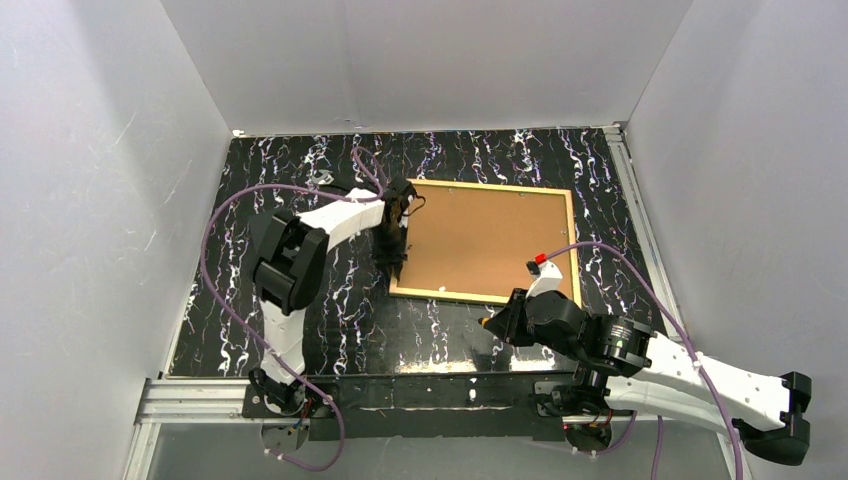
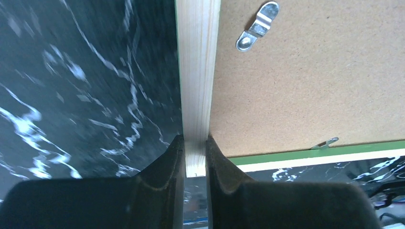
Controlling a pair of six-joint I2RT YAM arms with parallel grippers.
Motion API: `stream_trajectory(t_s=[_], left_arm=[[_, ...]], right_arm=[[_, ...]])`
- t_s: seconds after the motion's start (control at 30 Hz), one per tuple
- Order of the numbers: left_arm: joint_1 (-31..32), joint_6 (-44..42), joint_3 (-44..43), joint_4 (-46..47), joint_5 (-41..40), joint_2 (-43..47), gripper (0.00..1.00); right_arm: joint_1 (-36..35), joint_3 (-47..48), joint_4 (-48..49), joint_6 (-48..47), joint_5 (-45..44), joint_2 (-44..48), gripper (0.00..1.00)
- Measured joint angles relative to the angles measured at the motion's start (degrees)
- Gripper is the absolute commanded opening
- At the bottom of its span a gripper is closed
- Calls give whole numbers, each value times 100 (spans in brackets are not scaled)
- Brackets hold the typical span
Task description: Take the photo out of the frame
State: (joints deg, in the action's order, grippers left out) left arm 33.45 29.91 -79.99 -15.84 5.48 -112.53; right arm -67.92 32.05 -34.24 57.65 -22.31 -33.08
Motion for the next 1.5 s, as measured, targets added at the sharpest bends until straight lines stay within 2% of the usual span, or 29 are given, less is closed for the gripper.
stream_trajectory(t_s=[0.23, 0.27, 0.37, 0.47, 0.53, 0.7, 0.83, 1.03, 1.27, 1.5], left_arm=[[-295, -1615, -1600, -625, 107, -1036, 2], [-293, -1744, -1755, -699, 94, -1126, 12], [-304, -1939, -2201, -942, 46, -1360, 54], [-363, -1843, -2332, -1139, 70, -1294, 84], [-402, -1633, -2293, -1193, 92, -1075, 97], [-538, -743, -1958, -1204, 162, -105, 98], [-682, 485, -1576, -1147, 669, 616, 98], [-761, 2420, -748, -874, 1233, 553, 98], [-448, 4365, 1320, 450, 846, 796, 98], [-216, 5261, 1591, 1453, 546, 879, 98]], right_arm=[[0, -2, 146, -101, 24, -155, 1], [0, -2, 146, -105, 33, -173, 1], [0, -2, 142, -105, 50, -232, 1], [0, 7, 138, -107, 61, -264, 1], [0, 9, 138, -109, 59, -260, 1], [0, 9, 142, -109, 59, -254, 1], [0, 9, 142, -149, 57, -251, 1], [0, 9, 142, -192, 59, -197, 1], [0, 7, 142, -195, 61, -42, 1], [0, 0, 142, -192, 61, 46, 1]])
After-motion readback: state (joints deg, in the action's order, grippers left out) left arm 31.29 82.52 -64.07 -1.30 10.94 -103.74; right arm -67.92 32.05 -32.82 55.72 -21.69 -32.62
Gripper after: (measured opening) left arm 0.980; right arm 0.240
